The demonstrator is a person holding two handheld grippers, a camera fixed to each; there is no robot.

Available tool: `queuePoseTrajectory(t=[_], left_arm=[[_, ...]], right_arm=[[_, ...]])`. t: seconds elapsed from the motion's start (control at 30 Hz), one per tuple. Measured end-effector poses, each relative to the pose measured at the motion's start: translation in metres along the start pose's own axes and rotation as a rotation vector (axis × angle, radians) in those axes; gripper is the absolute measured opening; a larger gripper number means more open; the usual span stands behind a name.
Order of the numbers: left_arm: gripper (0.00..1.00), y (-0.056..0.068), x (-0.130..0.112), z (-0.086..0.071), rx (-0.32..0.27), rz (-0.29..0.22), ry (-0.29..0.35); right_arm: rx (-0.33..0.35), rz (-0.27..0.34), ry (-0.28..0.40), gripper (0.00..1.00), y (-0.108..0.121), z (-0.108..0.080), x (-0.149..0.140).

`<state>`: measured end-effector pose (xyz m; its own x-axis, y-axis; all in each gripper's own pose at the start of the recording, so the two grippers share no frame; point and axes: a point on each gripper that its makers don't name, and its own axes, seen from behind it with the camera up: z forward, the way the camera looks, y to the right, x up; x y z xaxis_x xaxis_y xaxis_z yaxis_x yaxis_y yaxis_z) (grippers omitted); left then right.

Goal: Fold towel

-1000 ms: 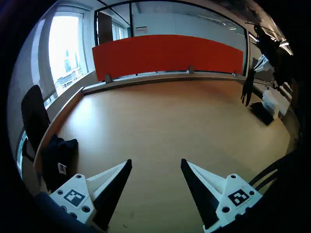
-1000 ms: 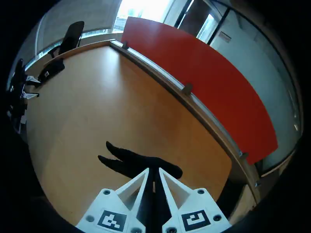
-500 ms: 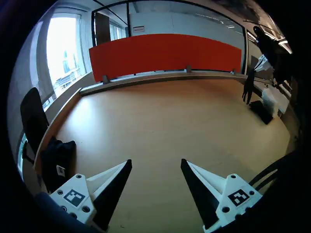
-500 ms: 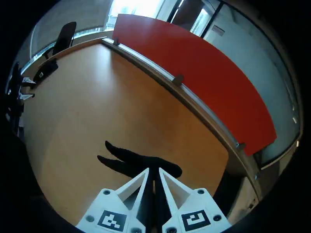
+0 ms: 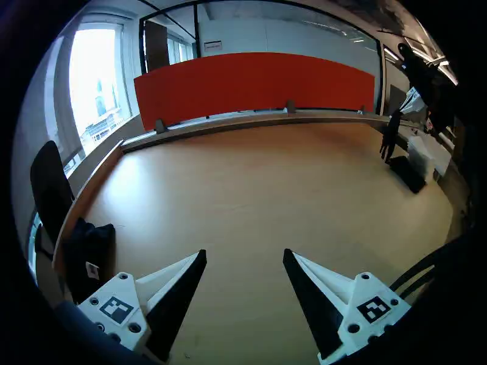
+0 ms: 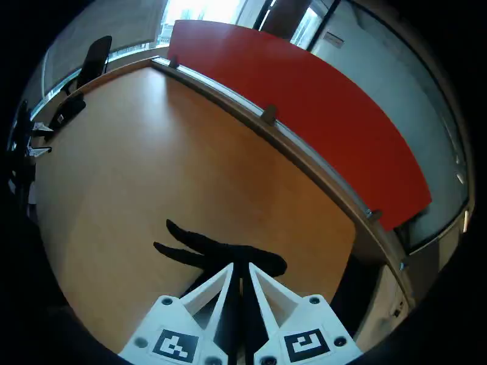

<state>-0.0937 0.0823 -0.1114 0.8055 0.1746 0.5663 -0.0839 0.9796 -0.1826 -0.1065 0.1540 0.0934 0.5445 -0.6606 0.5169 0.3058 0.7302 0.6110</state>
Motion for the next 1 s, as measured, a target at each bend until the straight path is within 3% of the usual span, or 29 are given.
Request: queuePoseTrajectory(t=[0.5,1.0], left_arm=[[0.93,0.006,0.003,-0.001,-0.013,0.010,0.002],[0.93,0.005,0.000,-0.003,-0.016,0.026,-0.001]], right_arm=[[-0.012,0.048,-0.074,0.02,-0.004,-0.023,-0.072],[-0.012,0.111,-0.173,0.02,-0.022,-0.031,-0.145]])
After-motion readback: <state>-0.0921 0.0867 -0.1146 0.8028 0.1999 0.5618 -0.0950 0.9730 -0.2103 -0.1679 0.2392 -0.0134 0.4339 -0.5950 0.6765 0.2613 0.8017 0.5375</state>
